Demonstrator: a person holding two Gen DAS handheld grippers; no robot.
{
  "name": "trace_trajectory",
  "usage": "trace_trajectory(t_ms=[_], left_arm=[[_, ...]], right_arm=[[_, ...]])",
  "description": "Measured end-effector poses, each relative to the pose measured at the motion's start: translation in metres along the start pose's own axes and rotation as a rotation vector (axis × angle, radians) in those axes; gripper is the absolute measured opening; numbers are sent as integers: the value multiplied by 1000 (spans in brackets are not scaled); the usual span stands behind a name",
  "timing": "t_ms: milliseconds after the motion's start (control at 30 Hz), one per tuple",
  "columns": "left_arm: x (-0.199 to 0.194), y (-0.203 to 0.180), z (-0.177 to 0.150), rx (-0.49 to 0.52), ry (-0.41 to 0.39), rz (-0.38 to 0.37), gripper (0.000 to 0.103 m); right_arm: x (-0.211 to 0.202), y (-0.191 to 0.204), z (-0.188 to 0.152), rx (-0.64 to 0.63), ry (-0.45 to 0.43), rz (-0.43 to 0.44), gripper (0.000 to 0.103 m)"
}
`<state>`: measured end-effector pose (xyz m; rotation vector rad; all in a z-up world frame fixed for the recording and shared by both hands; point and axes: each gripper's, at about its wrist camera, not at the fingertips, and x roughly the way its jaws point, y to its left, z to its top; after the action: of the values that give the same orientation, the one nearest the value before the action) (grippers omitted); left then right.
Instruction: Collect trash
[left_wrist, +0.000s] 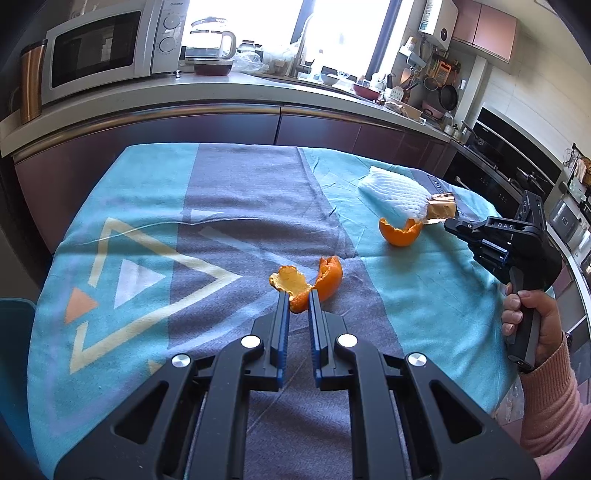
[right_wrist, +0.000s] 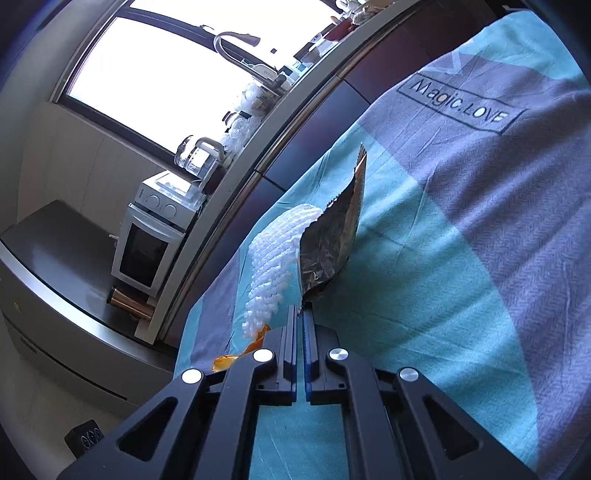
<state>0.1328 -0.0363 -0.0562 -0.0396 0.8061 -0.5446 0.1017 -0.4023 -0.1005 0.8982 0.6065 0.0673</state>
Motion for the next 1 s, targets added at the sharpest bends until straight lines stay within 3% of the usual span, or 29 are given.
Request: trace_trajectory(t_ms=[267,500,733,1000], left_arm=[[-11,1,-4,12,-27,12,11],[-34,6,-10,22,-62,17,11],[-61,14,-19,19,-97,24,11],[-92,26,-34,20,-120,36,11]], right_arm=[[-34,17,-9,-128,-56,-46,1],[-65,42,-29,-236,-62,14,1],[-61,85,-59,-335,12,136,1],[-22,134,-101,-434,158,253,1]])
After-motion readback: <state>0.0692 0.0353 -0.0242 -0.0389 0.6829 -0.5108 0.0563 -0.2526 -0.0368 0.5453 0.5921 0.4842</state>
